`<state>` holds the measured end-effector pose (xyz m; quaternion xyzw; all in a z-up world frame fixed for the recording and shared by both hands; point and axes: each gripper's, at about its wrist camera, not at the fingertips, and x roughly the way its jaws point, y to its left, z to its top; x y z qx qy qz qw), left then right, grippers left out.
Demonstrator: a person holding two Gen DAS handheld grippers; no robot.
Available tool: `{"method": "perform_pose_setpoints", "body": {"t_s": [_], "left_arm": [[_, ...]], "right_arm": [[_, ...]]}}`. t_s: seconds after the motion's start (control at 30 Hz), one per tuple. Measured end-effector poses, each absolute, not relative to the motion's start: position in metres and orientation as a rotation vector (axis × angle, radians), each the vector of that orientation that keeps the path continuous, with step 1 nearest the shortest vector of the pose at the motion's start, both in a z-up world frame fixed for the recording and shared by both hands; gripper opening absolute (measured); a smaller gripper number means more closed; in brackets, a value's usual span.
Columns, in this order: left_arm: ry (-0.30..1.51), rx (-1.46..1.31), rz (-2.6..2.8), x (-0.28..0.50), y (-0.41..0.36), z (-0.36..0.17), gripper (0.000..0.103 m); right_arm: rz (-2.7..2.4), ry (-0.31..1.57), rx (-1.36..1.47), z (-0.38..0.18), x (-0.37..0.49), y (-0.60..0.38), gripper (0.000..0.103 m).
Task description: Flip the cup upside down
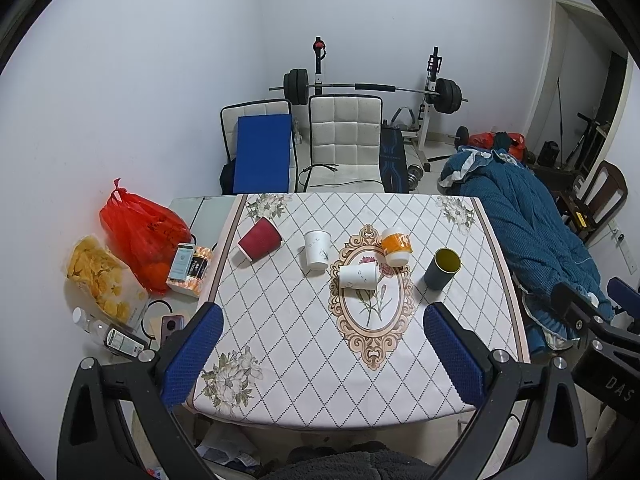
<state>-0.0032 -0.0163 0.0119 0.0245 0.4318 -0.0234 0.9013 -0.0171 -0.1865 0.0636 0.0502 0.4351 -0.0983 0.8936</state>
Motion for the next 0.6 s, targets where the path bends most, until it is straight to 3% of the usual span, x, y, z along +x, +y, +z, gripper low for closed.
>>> {"method": "perform_pose_setpoints", "body": {"t_s": [0.33, 0.6], "left_arm": [[0.985, 0.060, -0.011, 0.013, -0.028, -0.034, 0.103], [1.092, 0.055, 0.027, 0.036, -0.035, -0.095, 0.103]], "right_arm": [[-0.220, 0.987, 0.100, 0.030, -0.003, -0.202, 0.103], [-0.242, 1.180, 0.102, -0.069, 0.018, -0.237, 0.103]]}}
